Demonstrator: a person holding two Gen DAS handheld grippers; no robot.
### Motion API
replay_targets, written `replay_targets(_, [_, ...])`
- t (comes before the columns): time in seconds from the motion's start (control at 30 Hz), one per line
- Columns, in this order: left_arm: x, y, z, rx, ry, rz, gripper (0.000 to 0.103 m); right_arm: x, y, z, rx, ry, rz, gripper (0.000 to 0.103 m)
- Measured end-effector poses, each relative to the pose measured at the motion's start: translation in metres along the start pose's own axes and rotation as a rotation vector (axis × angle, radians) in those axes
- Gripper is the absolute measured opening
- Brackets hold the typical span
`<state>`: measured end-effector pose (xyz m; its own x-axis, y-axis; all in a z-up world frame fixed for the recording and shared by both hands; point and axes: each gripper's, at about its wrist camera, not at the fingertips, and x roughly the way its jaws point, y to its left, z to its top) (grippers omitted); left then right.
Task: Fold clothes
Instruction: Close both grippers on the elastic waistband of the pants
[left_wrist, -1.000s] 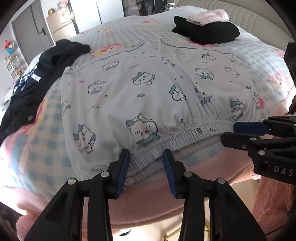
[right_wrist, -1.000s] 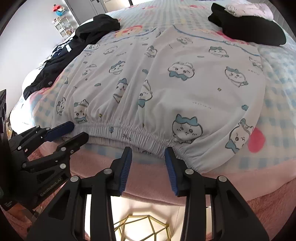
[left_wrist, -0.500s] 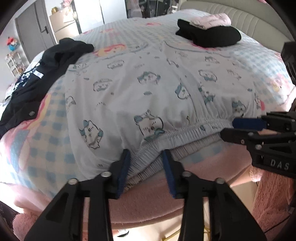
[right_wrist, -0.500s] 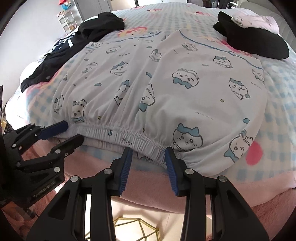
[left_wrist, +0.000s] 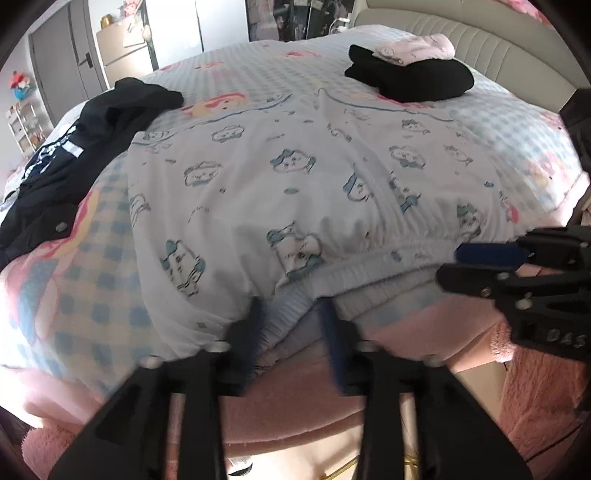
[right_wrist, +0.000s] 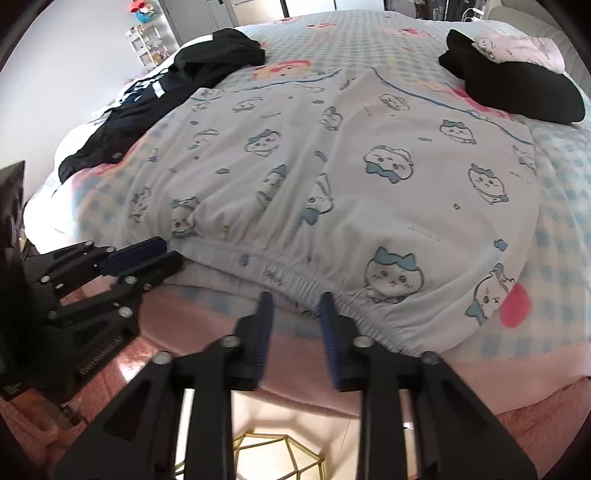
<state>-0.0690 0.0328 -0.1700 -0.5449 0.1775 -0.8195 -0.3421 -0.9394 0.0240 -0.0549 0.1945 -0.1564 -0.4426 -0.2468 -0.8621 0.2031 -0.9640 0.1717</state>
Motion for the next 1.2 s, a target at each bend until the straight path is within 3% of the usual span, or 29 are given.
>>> replay_targets(0.1, [0.003, 0.001, -0.001, -0.008, -0.013, 0.025, 0.046, 0.004, 0.005, 0.0, -0.028, -0.006, -0.024, 0.034])
replay_targets(0.27, [0.006, -0.004, 0.0, 0.074, -0.004, 0.052, 0.046, 0.018, 0.006, 0.002, -0.071, 0.022, -0.058, 0.034])
replay_targets(0.47, [0.007, -0.009, 0.005, 0.065, -0.05, 0.066, 0.047, 0.019, -0.001, 0.004, -0.023, 0.003, -0.049, 0.034])
replay_targets(0.53, [0.006, -0.014, 0.008, 0.069, -0.073, 0.079, 0.043, 0.017, 0.0, 0.006, -0.023, -0.011, -0.052, 0.034])
replay_targets(0.57, [0.005, -0.015, 0.009, 0.067, -0.084, 0.08, 0.033, 0.015, 0.001, 0.007, -0.024, -0.018, -0.055, 0.034])
replay_targets(0.63, [0.002, -0.015, 0.007, 0.07, -0.089, 0.065, 0.015, 0.01, 0.0, 0.007, -0.015, -0.032, -0.052, 0.034])
replay_targets(0.7, [-0.002, -0.016, 0.005, 0.074, -0.095, 0.05, 0.011, 0.007, -0.002, 0.005, -0.002, -0.037, -0.043, 0.034])
replay_targets(0.93, [-0.016, 0.005, 0.001, -0.052, -0.105, -0.075, 0.007, 0.002, 0.0, -0.001, 0.002, -0.019, 0.049, 0.035])
replay_targets(1.07, [-0.022, 0.008, -0.003, -0.061, -0.105, -0.086, 0.007, 0.013, 0.019, 0.004, -0.079, -0.009, 0.012, 0.04])
replay_targets(1.2, [-0.023, 0.005, -0.005, -0.07, -0.095, -0.095, 0.006, 0.024, 0.018, 0.008, -0.064, 0.0, 0.011, 0.041])
